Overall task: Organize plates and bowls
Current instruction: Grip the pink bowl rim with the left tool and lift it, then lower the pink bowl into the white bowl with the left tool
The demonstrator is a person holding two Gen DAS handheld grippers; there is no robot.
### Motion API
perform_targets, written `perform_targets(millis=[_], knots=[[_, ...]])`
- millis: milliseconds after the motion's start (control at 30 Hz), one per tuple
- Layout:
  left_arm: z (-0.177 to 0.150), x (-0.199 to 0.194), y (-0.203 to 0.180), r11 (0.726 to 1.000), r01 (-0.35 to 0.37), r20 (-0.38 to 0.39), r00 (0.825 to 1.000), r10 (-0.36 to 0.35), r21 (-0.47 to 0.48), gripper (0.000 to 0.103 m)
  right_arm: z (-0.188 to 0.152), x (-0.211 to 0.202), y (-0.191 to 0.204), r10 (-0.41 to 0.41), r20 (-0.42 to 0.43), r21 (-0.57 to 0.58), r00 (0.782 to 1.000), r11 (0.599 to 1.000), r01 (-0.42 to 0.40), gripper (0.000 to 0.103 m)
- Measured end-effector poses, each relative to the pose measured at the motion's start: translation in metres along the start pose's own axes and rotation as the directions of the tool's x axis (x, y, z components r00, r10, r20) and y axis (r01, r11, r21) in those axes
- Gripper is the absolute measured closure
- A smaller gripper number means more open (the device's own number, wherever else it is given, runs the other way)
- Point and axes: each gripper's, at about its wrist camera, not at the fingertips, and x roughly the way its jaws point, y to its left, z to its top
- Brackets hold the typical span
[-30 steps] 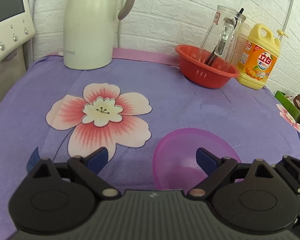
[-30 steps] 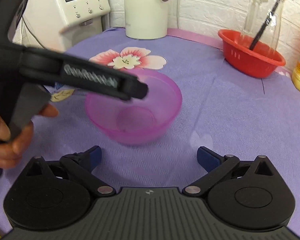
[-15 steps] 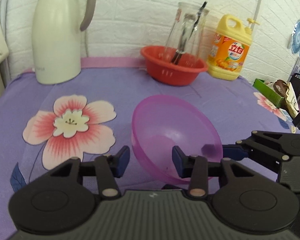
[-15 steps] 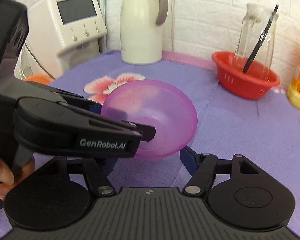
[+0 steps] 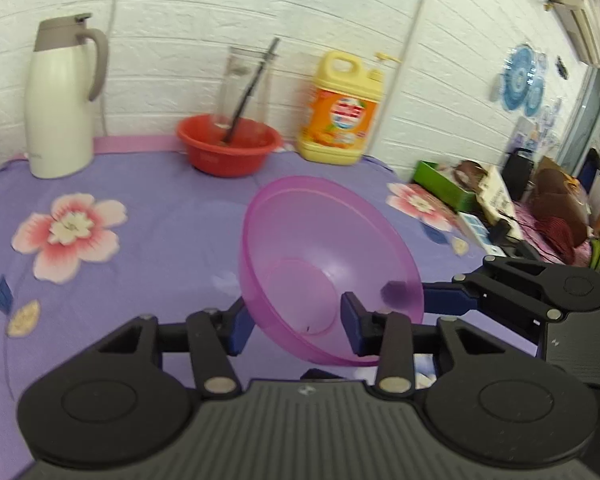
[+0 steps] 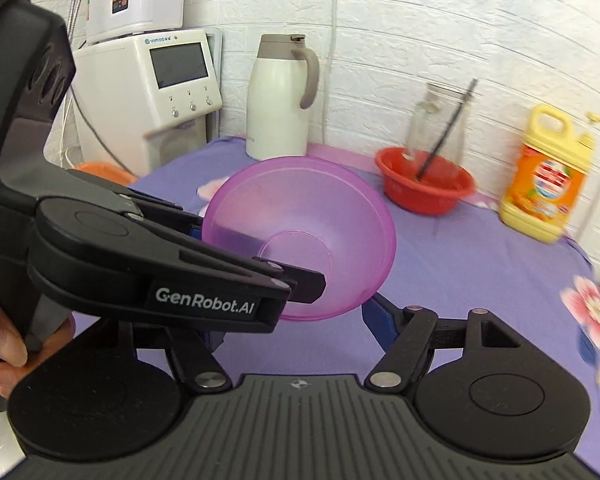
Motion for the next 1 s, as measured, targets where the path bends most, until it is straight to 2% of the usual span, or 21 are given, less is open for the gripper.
perform_targets(millis=[200,400,633,733,767,833,933,1000], knots=[[-0.051,-0.023,-0.063,0.994,0.105,-0.045,0.994,-0.104,0.013,0.062,-0.06,-0.069,0.01,0.006,-0.05,0.06,0.999,0.998,-0.003,0.0],[-0.091,-0.039,-0.115,0.982,0.179,-0.093,0.98,-0.173,0.057,0.062,-0.104,-0.121,0.017,-0.036,-0.078,0.078,0.996,0.996,0.042,0.0],[-0.131,-0.04,-0.127,0.979,0.199,-0.169,0.967,-0.19,0.037,0.062,-0.13,-0.147,0.019,-0.022,-0.117,0.094,0.993,0.995,0.033,0.0],[-0.138,-0.044,-0.127,0.981,0.185,-0.175,0.969,-0.174,0.051,0.062,-0.14,-0.147,0.022,-0.003,-0.135,0.094,0.991,0.995,0.016,0.0],[-0.137,-0.045,-0.126,0.981,0.187,-0.177,0.968,-0.175,0.054,0.06,-0.143,-0.15,0.023,-0.012,-0.129,0.084,0.992,0.996,0.023,0.0],[-0.135,-0.047,-0.125,0.982,0.181,-0.173,0.97,-0.169,0.058,0.045,-0.147,-0.153,0.023,-0.02,-0.135,0.086,0.991,0.996,0.032,0.0],[-0.132,-0.059,-0.12,0.983,0.17,-0.142,0.977,-0.16,0.063,0.033,-0.15,-0.16,0.018,-0.01,-0.132,0.13,0.991,0.991,0.027,0.0],[-0.128,-0.068,-0.114,0.986,0.16,-0.125,0.98,-0.152,0.056,0.031,-0.154,-0.169,0.016,-0.017,-0.121,0.151,0.992,0.988,0.035,0.0]])
